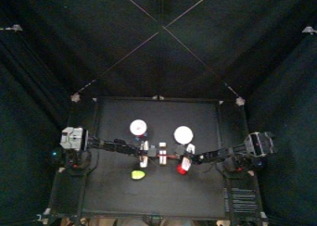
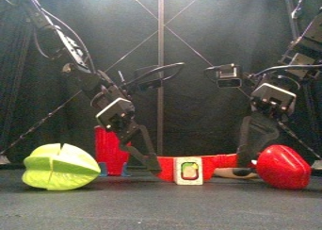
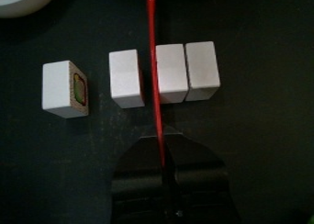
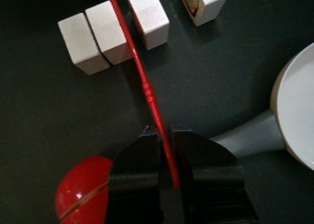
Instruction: Cut sushi roll
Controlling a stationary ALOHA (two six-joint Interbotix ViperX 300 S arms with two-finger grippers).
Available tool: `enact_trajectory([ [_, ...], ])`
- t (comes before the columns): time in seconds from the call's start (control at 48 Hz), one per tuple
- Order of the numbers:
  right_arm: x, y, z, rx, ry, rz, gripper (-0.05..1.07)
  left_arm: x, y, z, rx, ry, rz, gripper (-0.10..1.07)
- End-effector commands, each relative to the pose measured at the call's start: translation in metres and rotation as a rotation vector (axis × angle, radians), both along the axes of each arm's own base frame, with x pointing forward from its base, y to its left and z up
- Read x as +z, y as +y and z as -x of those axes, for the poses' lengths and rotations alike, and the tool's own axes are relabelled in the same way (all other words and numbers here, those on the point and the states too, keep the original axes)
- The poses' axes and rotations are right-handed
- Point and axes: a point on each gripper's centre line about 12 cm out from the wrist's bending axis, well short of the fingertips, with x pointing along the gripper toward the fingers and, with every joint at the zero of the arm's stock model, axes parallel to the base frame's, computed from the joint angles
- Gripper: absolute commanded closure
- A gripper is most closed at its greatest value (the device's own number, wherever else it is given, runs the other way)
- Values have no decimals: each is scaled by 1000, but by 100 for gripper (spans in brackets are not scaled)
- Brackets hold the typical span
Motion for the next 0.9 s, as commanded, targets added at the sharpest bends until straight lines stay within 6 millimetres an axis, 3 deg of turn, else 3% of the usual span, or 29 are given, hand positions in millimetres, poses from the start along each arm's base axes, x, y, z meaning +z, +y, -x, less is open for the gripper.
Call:
enact_trajectory([
  [0.0, 18, -1, -13, -18, -64, -7, 75, 19, -20, -13, -48, -54, -1, 77],
  [0.438, 25, -1, -15, -14, -87, 0, 75, 25, -23, -12, -52, -52, -6, 77],
  [0.875, 61, -3, -10, -4, -197, 30, 75, 52, -23, -5, -52, -119, -1, 78],
])
